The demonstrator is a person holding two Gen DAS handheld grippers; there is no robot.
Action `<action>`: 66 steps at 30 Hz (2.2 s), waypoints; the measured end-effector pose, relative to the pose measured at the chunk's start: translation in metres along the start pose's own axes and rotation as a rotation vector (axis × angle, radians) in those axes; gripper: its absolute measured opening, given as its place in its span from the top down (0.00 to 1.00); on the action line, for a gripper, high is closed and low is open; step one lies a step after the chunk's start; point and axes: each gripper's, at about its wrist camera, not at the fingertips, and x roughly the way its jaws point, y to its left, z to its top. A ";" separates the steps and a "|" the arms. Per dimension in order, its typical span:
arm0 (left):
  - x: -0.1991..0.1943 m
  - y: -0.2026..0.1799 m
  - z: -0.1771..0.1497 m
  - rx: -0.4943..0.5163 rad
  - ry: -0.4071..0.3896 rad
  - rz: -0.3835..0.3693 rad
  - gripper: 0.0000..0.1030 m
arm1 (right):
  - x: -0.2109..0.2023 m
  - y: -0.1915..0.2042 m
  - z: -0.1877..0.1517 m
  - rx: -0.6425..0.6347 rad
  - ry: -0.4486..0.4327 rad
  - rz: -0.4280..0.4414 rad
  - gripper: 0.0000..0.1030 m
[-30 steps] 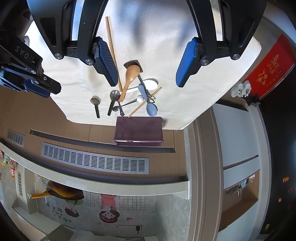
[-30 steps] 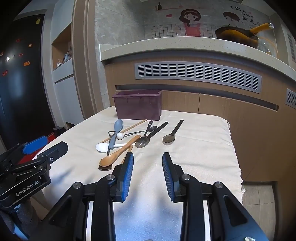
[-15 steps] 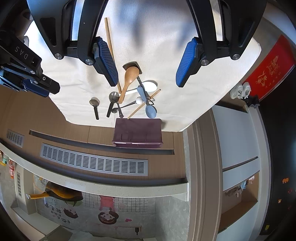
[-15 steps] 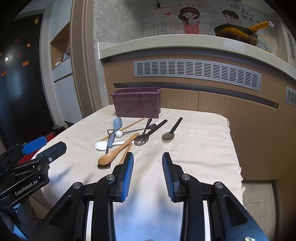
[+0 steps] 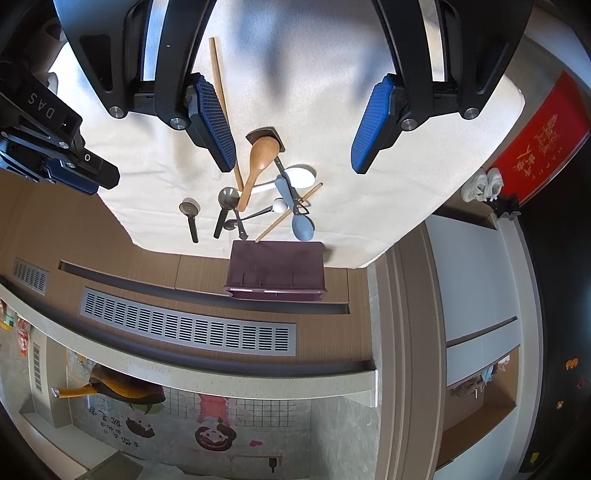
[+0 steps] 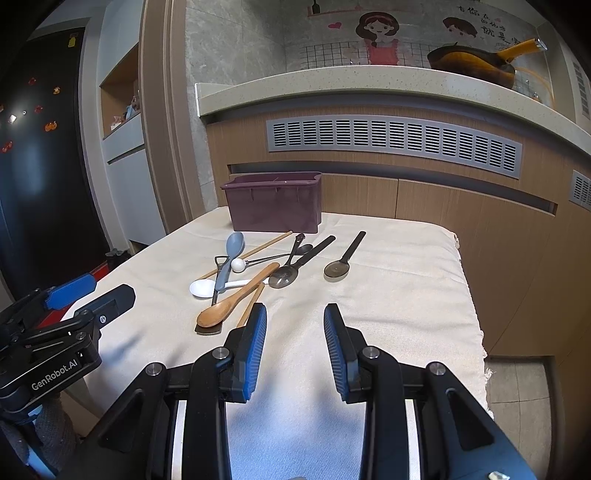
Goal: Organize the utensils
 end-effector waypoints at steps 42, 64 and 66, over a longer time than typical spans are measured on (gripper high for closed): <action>0.006 0.007 0.000 -0.031 0.041 -0.003 0.37 | 0.000 0.000 -0.002 0.008 0.018 0.011 0.70; 0.137 0.038 0.067 -0.146 0.338 -0.221 0.48 | 0.083 -0.065 0.081 0.062 0.093 -0.002 0.70; 0.154 0.039 0.075 -0.145 0.346 -0.243 0.48 | 0.099 -0.067 0.086 0.042 0.109 -0.014 0.70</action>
